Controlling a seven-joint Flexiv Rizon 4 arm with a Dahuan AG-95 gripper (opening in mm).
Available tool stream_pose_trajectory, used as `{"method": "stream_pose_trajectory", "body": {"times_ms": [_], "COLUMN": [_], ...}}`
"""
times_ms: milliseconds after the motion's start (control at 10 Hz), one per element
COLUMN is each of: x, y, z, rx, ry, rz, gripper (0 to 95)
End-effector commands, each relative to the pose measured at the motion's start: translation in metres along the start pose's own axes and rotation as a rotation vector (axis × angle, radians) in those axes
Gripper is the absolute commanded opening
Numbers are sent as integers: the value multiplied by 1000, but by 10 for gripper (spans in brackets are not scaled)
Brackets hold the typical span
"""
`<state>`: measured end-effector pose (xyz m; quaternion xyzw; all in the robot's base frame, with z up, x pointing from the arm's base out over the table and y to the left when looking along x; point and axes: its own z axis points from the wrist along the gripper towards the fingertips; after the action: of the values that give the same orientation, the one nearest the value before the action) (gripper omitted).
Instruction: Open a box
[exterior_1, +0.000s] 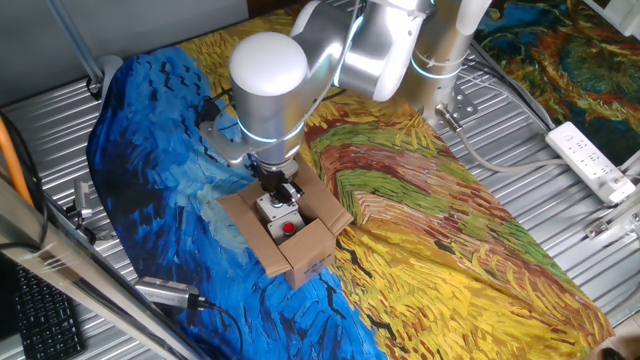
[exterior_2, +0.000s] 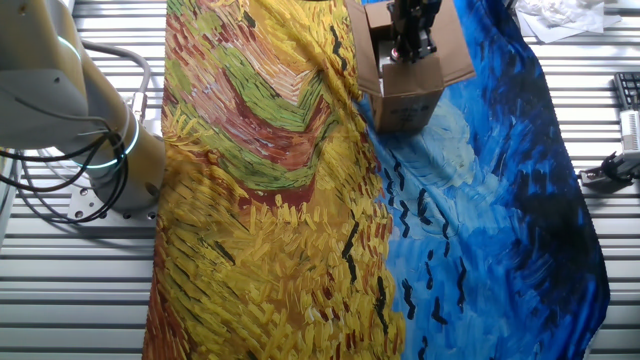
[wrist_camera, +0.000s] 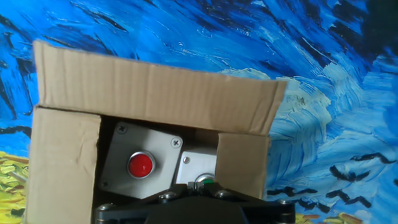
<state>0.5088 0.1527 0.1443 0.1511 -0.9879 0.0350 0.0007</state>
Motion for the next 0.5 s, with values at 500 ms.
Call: {"method": "stream_pose_trajectory", "body": {"times_ms": [500], "x": [2], "y": [-11], "z": [-11], "rx": [-10], "ry": [0], "rz": [-22], "gripper": [0]}}
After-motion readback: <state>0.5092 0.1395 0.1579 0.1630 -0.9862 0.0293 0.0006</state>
